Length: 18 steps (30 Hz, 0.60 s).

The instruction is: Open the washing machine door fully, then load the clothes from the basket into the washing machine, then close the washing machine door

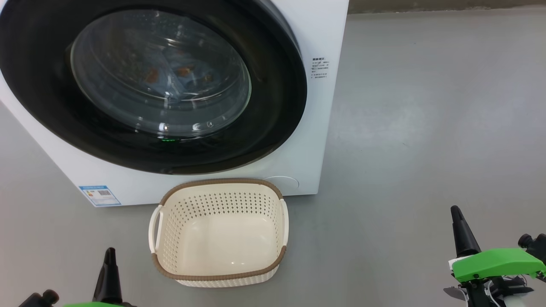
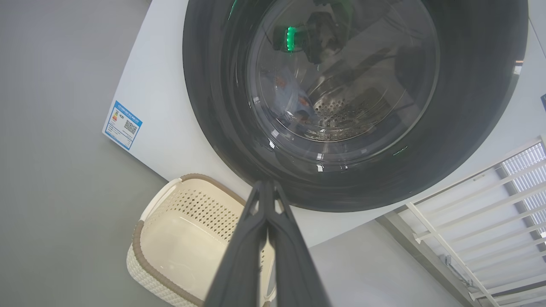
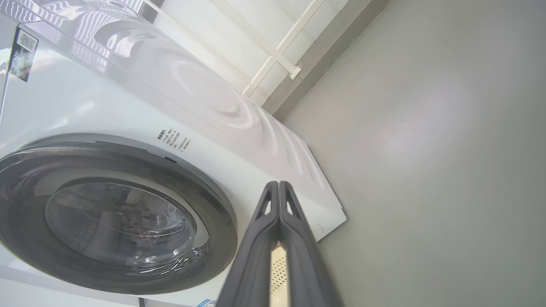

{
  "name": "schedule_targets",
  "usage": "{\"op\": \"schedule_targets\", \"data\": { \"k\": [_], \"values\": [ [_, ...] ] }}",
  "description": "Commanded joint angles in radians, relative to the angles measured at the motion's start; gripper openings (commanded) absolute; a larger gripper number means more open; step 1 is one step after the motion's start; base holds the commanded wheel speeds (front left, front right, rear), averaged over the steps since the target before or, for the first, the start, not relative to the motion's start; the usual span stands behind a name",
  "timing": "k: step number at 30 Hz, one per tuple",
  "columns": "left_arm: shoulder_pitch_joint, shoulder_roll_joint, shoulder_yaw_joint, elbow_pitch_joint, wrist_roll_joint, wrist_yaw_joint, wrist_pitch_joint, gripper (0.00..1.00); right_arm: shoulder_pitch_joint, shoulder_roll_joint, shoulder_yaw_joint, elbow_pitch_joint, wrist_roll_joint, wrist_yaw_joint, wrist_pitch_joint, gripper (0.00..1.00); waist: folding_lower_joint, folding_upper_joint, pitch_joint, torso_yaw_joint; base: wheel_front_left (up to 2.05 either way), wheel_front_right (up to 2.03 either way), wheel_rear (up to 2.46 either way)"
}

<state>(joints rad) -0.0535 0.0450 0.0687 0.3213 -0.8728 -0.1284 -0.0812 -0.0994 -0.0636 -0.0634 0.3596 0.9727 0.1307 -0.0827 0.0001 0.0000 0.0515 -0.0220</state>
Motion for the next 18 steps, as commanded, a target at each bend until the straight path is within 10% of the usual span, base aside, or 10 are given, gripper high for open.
{"op": "schedule_targets", "data": {
  "k": [1,18],
  "values": [
    [-0.029,0.010,0.020,-0.033,-0.031,-0.001,0.007,0.00,-0.020,-0.006,0.006,-0.032,0.033,0.000,0.007,0.00,-0.0001,0.0000,-0.001,0.001,0.00,0.00,0.00],
    [-0.038,0.009,0.027,-0.042,-0.218,-0.001,0.057,0.00,-0.019,-0.001,-0.009,-0.052,0.193,0.000,0.058,0.00,-0.0001,0.0000,-0.014,0.006,0.00,0.00,0.00]
  ]
}}
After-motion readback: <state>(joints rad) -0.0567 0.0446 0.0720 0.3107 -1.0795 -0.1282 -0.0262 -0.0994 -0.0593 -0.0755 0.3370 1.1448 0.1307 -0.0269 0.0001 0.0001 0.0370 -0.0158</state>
